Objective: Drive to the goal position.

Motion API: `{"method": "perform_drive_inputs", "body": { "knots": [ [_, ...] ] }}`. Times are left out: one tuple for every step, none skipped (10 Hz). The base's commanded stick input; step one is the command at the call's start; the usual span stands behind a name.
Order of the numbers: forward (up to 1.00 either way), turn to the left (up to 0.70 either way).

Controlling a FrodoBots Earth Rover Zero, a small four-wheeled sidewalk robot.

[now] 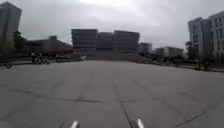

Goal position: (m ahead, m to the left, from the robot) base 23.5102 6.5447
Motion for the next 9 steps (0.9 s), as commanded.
{"method": "perform_drive_inputs", "body": {
  "knots": [
    [0.93,0.02],
    [0.91,-0.08],
    [0.86,-0.29],
    [0.78,-0.28],
    [0.70,-0.27],
    [0.63,-0.26],
    [0.59,0.04],
    [0.59,0.06],
    [0.56,0.06]
  ]
}}
